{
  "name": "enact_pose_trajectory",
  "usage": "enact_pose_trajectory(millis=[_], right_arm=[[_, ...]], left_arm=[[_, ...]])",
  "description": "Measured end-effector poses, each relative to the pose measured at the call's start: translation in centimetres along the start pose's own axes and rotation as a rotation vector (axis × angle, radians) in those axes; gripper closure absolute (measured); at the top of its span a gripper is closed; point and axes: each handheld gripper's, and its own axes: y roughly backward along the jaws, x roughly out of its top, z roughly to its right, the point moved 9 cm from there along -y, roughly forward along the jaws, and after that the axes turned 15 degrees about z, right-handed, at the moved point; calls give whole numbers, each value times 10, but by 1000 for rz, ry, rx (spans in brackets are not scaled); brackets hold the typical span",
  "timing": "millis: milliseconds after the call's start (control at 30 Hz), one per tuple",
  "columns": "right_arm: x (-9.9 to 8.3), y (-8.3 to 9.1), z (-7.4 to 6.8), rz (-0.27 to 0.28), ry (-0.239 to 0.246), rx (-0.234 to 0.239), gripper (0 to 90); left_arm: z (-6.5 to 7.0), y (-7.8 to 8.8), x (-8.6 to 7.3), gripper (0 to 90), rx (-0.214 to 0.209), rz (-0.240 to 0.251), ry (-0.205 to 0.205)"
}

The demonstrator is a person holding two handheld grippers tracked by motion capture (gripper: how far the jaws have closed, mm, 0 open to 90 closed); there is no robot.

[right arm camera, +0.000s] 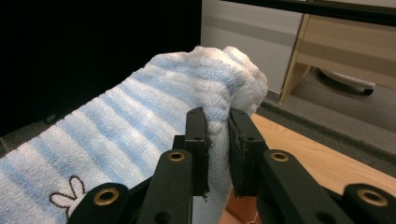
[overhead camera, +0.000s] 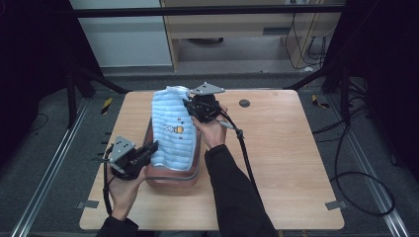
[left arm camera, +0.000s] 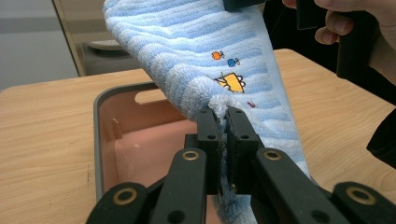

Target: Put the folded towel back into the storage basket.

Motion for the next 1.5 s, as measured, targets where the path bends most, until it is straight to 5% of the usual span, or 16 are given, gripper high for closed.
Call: enact_pose_trajectory(millis=[133, 733, 1500], right_arm=[[-9, -2, 2, -18, -7, -6, 794], [-42, -12, 3, -77, -14, -9, 793], [-89, -22, -1, -159, -29, -6, 791]], left_arm=[[-2, -4, -5, 854, 4, -4, -30], [-7, -11, -38, 854, 27, -93, -46], [-20, -7, -68, 851, 56, -178, -30]])
